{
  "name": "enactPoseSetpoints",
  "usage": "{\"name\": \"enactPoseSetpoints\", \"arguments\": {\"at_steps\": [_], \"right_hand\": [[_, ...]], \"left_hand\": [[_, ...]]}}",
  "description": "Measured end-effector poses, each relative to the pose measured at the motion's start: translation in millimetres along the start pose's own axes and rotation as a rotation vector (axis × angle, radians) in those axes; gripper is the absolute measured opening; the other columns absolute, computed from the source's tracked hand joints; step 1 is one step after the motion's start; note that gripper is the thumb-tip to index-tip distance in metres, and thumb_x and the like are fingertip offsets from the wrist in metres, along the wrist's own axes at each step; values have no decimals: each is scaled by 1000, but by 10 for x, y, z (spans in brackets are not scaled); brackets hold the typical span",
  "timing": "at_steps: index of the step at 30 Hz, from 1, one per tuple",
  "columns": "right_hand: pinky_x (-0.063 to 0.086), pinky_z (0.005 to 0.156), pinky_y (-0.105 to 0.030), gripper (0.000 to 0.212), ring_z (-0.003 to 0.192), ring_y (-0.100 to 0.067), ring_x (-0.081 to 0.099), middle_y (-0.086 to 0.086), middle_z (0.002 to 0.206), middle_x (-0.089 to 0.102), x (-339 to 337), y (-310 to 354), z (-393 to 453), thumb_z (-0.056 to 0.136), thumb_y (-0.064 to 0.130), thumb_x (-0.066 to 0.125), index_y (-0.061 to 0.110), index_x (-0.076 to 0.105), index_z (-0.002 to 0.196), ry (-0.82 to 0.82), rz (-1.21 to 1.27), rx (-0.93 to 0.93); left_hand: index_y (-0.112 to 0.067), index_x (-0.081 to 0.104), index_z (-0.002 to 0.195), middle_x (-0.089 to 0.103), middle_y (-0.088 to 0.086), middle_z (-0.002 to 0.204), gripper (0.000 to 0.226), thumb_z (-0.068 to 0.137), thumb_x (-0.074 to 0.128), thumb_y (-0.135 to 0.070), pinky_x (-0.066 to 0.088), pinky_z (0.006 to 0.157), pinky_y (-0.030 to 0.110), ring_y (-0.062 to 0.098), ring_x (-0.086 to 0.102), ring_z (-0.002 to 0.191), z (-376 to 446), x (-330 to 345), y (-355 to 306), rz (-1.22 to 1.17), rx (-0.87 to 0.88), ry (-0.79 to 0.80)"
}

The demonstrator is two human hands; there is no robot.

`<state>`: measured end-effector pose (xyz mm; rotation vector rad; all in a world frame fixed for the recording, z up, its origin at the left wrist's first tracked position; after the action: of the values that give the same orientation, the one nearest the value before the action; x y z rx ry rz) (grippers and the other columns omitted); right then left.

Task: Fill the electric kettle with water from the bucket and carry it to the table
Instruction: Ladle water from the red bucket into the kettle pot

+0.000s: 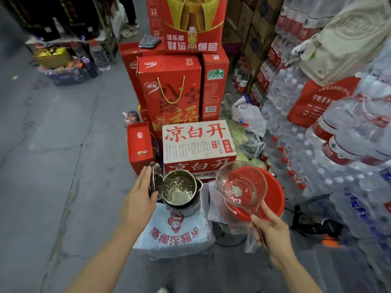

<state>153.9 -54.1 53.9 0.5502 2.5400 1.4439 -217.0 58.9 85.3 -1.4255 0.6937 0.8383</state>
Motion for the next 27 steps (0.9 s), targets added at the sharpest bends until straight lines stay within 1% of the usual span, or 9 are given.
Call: {"name": "enactPoseSetpoints", "arguments": {"at_steps": [6,9,11,13,14,18,22,25,27], "right_hand": [[35,36,-22,72,40,-13,39,-18,67,54,682,32,-99,92,-2,64,29,37,151,39,-154,-132],[43,60,-26,76,62,-4,44,2,79,59,962,83,-117,90,4,67,57,43,138,-2,-296,-259],[42,79,-23,74,77,0,58,12,92,66,1122,151,-145,89,7,68,56,44,139,-28,-409,-340],[57,76,-33,68,71,-5,68,11,91,74,1240,231,-185,90,9,68,37,43,147,-67,-537,-386],[50,57,-24,68,59,-9,63,9,75,72,1287,264,-216,90,12,67,36,41,148,-89,-618,-404],[48,56,-33,66,63,-22,64,-6,67,69,1415,280,-254,94,28,61,45,30,149,-168,-921,-462],[36,47,-27,68,51,-17,54,3,55,54,1535,311,-305,96,31,58,45,20,149,-203,-1071,-521],[17,38,-20,72,41,-13,39,11,47,37,1605,355,-344,87,21,70,36,37,149,-230,-1159,-588],[7,39,-15,72,37,-12,34,5,44,46,1661,359,-347,77,14,79,29,53,143,-239,-1227,-653]], "left_hand": [[-25,20,154,26,-2,160,89,83,72,-12,57,78,45,30,65,107,18,-53,36,39,76,47],[-26,18,154,16,-12,159,87,86,71,-20,59,68,38,23,68,90,13,-82,56,86,92,71],[-27,17,154,12,-16,158,88,85,71,-22,59,67,38,21,68,85,22,-83,82,84,104,83],[-27,18,155,16,-13,159,88,85,72,-23,59,65,38,19,68,85,41,-80,104,84,123,81],[-27,17,155,16,-13,160,89,85,72,-23,59,65,38,19,68,86,46,-77,111,79,132,81],[-29,12,155,7,-18,158,87,88,68,-28,57,62,34,16,67,88,45,-88,109,88,150,96],[-28,15,155,10,-15,160,87,87,69,-30,56,59,29,13,65,98,50,-121,111,86,172,87],[-27,17,154,13,-14,160,86,87,70,-30,54,57,27,12,65,92,56,-135,129,76,180,90],[-28,16,154,13,-14,160,87,86,71,-32,52,55,25,10,65,81,55,-144,132,75,184,92]]}}
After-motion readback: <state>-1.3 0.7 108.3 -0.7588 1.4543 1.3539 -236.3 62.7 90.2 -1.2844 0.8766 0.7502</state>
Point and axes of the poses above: each hand's wrist, its own z-axis towards the middle knuckle, its own x-axis out of the palm, y = z × x, the point moved 8 cm from there along z, towards the middle knuckle
